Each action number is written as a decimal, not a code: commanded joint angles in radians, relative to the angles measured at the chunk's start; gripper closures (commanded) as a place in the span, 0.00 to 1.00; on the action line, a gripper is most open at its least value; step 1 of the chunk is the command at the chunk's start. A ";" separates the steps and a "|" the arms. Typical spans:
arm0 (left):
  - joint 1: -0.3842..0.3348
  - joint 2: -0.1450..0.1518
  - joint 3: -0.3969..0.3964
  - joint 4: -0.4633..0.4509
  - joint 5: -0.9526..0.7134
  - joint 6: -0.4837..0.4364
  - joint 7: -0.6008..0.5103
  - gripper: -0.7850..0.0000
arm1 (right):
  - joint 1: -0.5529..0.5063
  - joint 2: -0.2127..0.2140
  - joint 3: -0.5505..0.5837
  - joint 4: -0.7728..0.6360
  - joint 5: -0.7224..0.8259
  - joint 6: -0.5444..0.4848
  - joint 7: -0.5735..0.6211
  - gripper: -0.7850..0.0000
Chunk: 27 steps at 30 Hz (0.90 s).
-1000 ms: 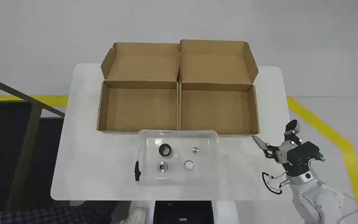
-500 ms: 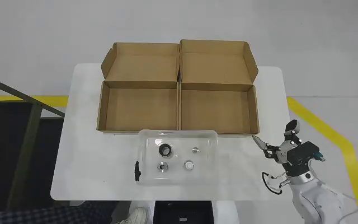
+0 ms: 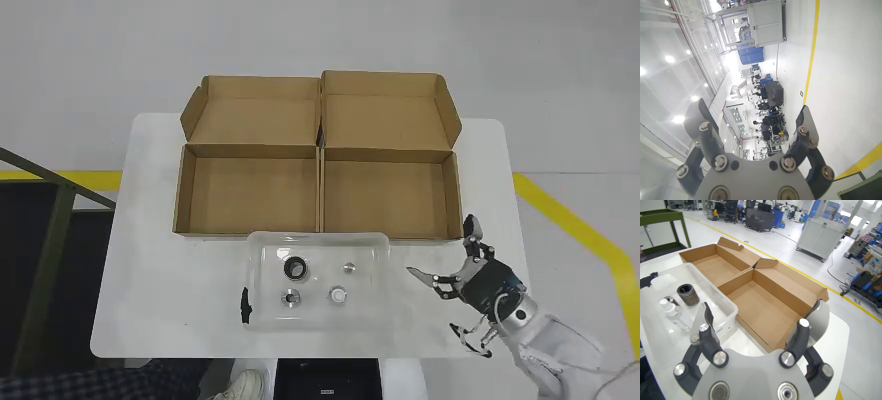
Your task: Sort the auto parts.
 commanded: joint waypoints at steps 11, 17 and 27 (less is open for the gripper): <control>0.000 0.000 0.000 0.000 0.000 0.000 0.000 0.00 | 0.087 0.015 -0.215 -0.021 -0.107 -0.178 0.185 0.00; 0.000 0.000 0.000 0.000 0.000 0.000 0.000 0.00 | 0.179 0.015 -0.317 0.028 -0.074 -0.227 0.285 0.00; 0.000 0.000 0.000 0.000 0.000 0.000 0.000 0.00 | 0.303 0.012 -0.435 0.094 -0.007 -0.228 0.430 0.00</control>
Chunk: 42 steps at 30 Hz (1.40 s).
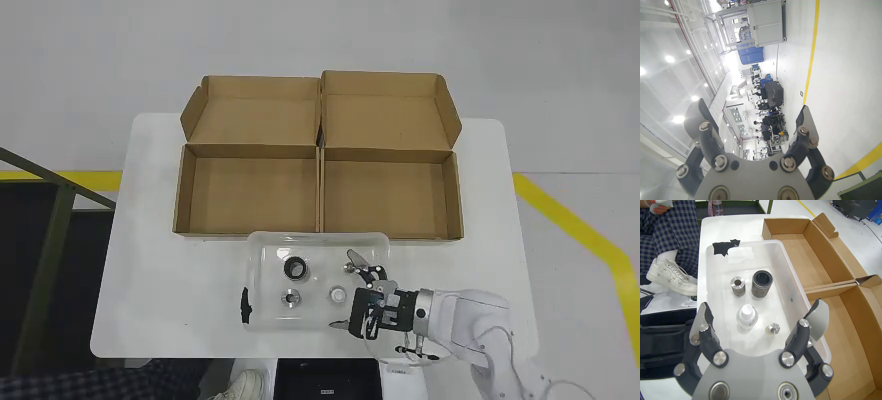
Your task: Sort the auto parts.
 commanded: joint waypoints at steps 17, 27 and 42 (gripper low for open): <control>0.000 0.000 0.000 0.000 0.000 0.000 0.000 0.00 | 0.077 0.013 -0.064 0.081 0.043 0.006 0.146 0.28; 0.000 0.000 0.000 0.000 0.000 0.000 0.000 0.00 | 0.101 0.021 -0.092 0.108 0.050 0.008 0.169 0.33; 0.000 0.000 0.000 0.000 0.000 0.000 0.000 0.00 | 0.127 0.033 -0.119 0.102 0.071 0.011 0.173 1.00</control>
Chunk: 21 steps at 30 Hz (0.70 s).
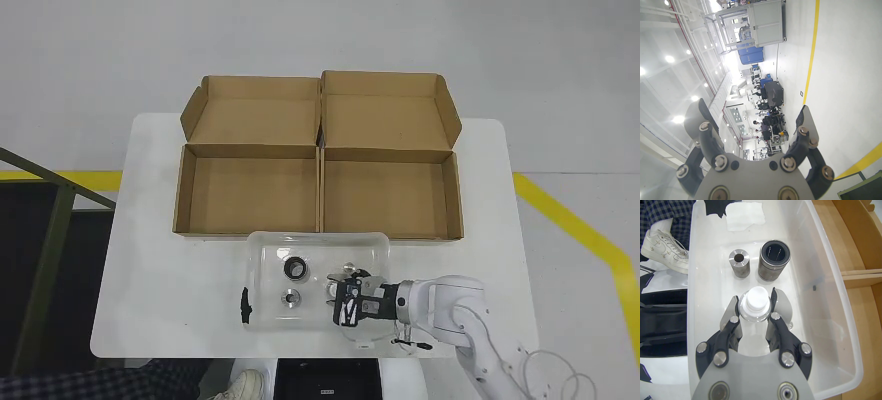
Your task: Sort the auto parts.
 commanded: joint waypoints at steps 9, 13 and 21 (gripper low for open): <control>0.000 0.000 0.000 0.000 0.000 0.000 0.000 0.00 | -0.028 0.016 0.056 -0.081 0.069 0.004 -0.067 1.00; 0.000 0.000 0.000 0.000 0.000 0.000 0.000 0.00 | -0.034 0.019 0.084 -0.078 0.148 0.028 -0.138 1.00; 0.000 0.000 0.000 0.000 0.000 0.000 0.000 0.00 | -0.027 0.018 0.110 -0.026 0.352 0.073 -0.265 1.00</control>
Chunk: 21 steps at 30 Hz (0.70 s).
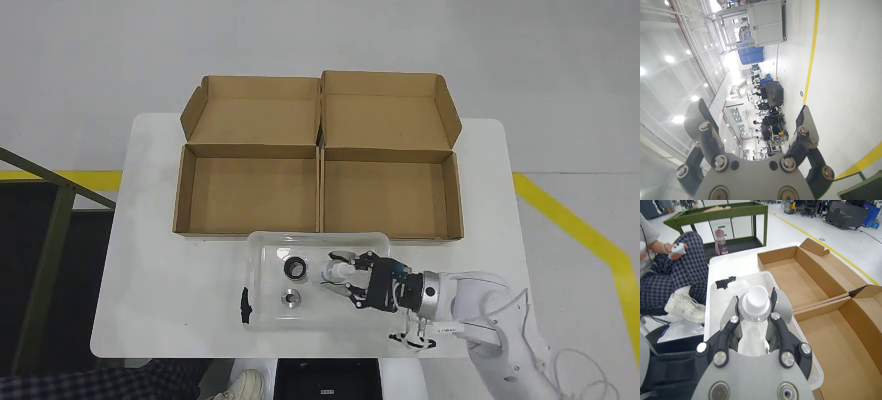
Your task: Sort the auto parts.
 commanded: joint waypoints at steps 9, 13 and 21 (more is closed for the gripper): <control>0.000 0.000 0.000 0.000 0.000 0.000 0.000 0.00 | 0.036 -0.003 0.035 0.033 0.220 0.098 -0.075 1.00; 0.000 0.000 0.000 0.000 0.000 0.000 0.000 0.00 | 0.046 -0.005 0.049 0.032 0.282 0.140 -0.107 1.00; 0.000 0.000 0.000 0.000 0.000 0.000 0.000 0.00 | 0.061 -0.008 0.065 0.048 0.393 0.177 -0.159 1.00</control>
